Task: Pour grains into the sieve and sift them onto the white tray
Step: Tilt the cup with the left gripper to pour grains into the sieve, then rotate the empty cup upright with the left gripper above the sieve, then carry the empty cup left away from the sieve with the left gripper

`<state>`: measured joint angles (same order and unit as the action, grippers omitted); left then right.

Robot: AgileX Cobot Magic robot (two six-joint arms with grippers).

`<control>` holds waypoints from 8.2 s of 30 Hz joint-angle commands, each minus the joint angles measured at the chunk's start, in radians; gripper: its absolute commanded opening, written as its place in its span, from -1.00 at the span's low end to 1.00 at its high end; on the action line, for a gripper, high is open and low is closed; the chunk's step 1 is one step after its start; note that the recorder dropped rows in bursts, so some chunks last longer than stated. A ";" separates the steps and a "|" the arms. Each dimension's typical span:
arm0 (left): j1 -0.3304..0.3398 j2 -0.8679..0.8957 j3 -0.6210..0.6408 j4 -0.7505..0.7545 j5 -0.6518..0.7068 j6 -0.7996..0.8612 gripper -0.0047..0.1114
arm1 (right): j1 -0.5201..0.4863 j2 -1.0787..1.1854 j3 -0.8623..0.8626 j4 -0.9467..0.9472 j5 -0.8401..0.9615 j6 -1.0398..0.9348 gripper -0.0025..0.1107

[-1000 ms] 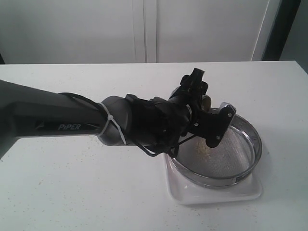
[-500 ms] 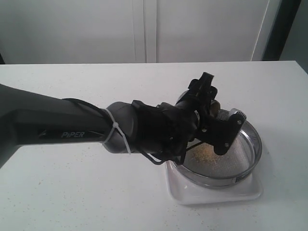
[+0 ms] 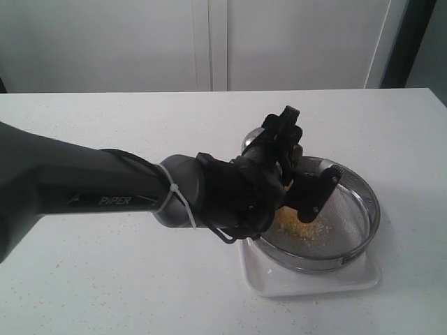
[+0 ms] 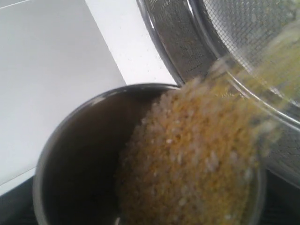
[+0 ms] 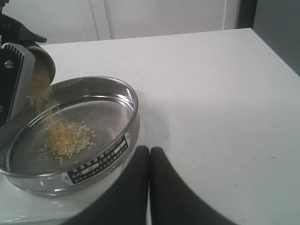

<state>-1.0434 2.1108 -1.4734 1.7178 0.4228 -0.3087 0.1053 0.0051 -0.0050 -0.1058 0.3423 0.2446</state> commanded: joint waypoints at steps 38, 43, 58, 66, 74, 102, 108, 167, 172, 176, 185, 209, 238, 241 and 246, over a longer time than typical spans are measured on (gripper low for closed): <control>-0.007 -0.004 -0.005 0.027 -0.054 0.040 -0.92 | 0.004 -0.005 0.005 -0.001 -0.007 0.004 -0.96; -0.007 -0.004 -0.005 0.027 -0.054 0.160 -0.92 | 0.004 -0.005 0.005 -0.001 -0.007 0.004 -0.96; -0.005 -0.004 -0.007 0.027 0.024 0.309 -0.92 | 0.004 -0.005 0.005 -0.001 -0.007 0.004 -0.96; -0.005 -0.004 -0.007 0.027 0.123 0.369 -0.92 | 0.004 -0.005 0.005 -0.001 -0.007 0.004 -0.96; -0.031 -0.004 -0.007 0.027 0.158 0.471 -0.92 | 0.004 -0.005 0.005 -0.001 -0.007 0.004 -0.96; -0.116 -0.004 -0.007 0.027 0.269 0.516 -0.92 | 0.004 -0.005 0.005 -0.001 -0.007 0.022 -0.96; -0.108 -0.004 -0.007 0.027 0.306 0.508 -0.92 | 0.004 -0.005 0.005 -0.001 -0.007 0.022 -0.96; -0.075 -0.163 -0.007 -0.345 0.175 -0.142 -0.92 | 0.004 -0.005 0.005 -0.001 -0.007 0.022 -0.96; -0.028 -0.205 -0.007 -0.496 0.070 -0.144 -0.92 | 0.004 -0.005 0.005 -0.001 -0.007 0.022 -0.96; 0.030 -0.239 -0.007 -0.652 -0.063 -0.144 -0.92 | 0.004 -0.005 0.005 -0.001 -0.007 0.022 -0.96; 0.137 -0.274 -0.007 -0.861 -0.123 -0.142 -0.92 | 0.004 -0.005 0.005 -0.001 -0.007 0.022 -0.96; 0.376 -0.377 -0.003 -1.658 0.120 0.477 -0.92 | 0.004 -0.005 0.005 -0.001 -0.007 0.022 -0.96; 0.523 -0.532 0.491 -1.957 -0.605 0.663 -0.92 | 0.004 -0.005 0.005 -0.001 -0.007 0.022 -0.96; 0.523 -0.532 0.506 -1.957 -0.705 0.594 -0.92 | 0.004 -0.005 0.005 -0.001 -0.007 0.022 -0.96; 0.523 -0.483 0.506 -1.957 -0.765 0.566 -0.92 | 0.004 -0.005 0.005 -0.001 -0.007 0.022 -0.96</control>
<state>-0.5242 1.6067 -0.9757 -0.2242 -0.3087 0.2712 0.1053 0.0051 -0.0050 -0.1058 0.3423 0.2652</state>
